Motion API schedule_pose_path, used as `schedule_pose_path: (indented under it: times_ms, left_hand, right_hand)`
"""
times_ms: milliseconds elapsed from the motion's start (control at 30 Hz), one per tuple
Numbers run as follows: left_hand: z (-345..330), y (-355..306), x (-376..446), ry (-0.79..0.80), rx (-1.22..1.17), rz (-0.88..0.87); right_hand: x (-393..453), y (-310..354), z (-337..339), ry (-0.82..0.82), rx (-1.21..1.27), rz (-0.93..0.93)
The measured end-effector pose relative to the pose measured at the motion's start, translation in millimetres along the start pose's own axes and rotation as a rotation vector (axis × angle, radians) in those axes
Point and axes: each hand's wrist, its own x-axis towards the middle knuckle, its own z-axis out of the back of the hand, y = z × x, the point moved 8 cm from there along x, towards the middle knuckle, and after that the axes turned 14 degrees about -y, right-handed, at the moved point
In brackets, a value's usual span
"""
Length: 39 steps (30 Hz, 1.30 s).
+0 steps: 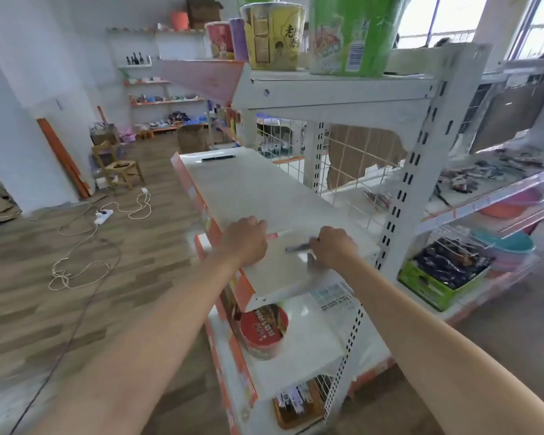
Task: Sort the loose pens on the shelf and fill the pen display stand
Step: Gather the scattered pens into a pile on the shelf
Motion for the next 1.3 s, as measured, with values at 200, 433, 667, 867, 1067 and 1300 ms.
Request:
schedule_pose_path:
  times_ms: [200,433,667,867,1067,1300]
  left_hand:
    - [-16,3,5,0.058,0.006,-0.015]
    - [-17,-6,-1,0.014,-0.104,-0.02]
    - [1,-40,-21,-0.128,-0.271,-0.02]
    - [12,-98,-50,-0.205,-0.47,-0.003]
    - [-23,-189,-86,-0.1,-0.565,-0.037]
    - [-62,-289,-116,-0.022,-0.623,-0.062]
  right_hand:
    - [9,-6,-2,-0.032,-0.1,-0.104]
    - [1,-10,-1,0.049,-0.106,-0.051]
    - [-39,-35,24,0.024,0.07,0.018]
    - [-83,-105,54,-0.06,0.354,-0.09]
    - [-127,-206,80,-0.128,0.368,-0.195]
    - [-193,-324,95,-0.242,0.401,-0.434]
